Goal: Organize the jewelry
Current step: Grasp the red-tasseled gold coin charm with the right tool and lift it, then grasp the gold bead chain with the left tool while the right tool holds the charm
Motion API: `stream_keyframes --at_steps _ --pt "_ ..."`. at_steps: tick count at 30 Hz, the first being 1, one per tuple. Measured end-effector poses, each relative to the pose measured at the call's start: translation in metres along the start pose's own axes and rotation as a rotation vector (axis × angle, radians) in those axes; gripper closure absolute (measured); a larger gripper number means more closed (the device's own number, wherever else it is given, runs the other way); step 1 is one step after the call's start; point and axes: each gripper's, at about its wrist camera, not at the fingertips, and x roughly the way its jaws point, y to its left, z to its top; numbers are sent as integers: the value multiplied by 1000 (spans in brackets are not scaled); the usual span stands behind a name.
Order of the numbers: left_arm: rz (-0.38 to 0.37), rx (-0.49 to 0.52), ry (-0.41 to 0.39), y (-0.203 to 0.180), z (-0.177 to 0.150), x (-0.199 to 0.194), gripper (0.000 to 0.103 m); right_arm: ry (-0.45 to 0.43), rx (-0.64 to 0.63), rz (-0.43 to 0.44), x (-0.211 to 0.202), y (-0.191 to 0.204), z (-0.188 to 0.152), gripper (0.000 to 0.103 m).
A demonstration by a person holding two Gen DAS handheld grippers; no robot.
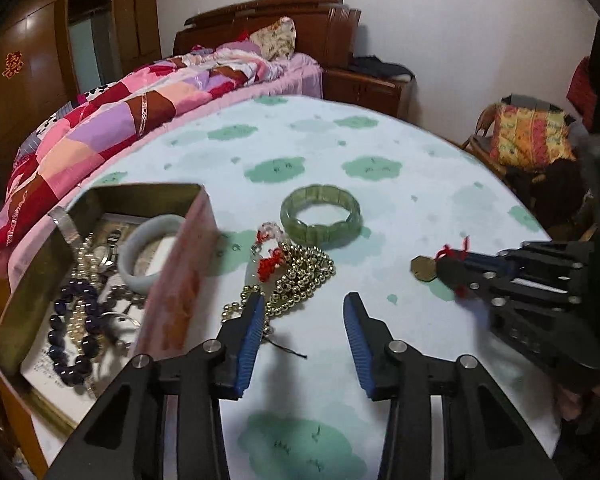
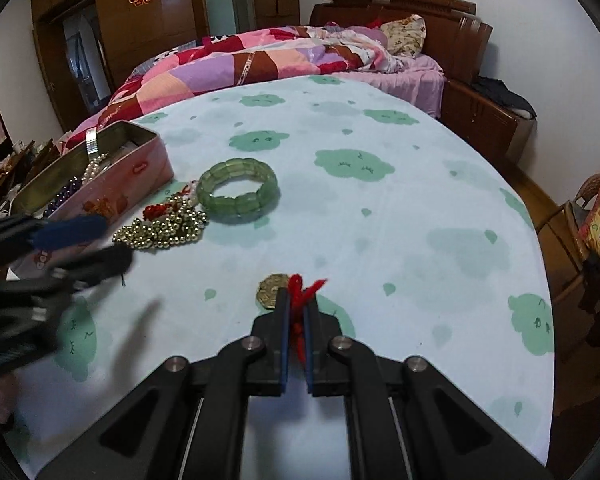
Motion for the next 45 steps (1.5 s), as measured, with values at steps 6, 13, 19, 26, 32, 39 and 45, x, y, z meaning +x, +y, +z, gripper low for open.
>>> stream_keyframes --at_steps 6,13,19,26,32,39,45 --pt "-3 -24 47 1 2 18 77 -1 -11 12 2 0 0 95" --pt "1 -8 28 -3 0 11 100 -4 -25 25 1 2 0 95" --pt "-25 -5 -58 -9 -4 -30 100 -16 -24 42 -1 2 -1 95" --pt "-36 -24 -143 -3 7 -72 100 -34 -22 52 -4 2 -2 95" --pt "-31 -23 -188 0 13 -88 100 -89 -16 63 -13 0 -4 95" --pt "-36 -38 -212 5 16 -95 100 -165 -11 79 -23 -1 -4 95" --pt "-48 -46 -227 8 14 -100 100 -193 5 93 -26 -4 -3 95"
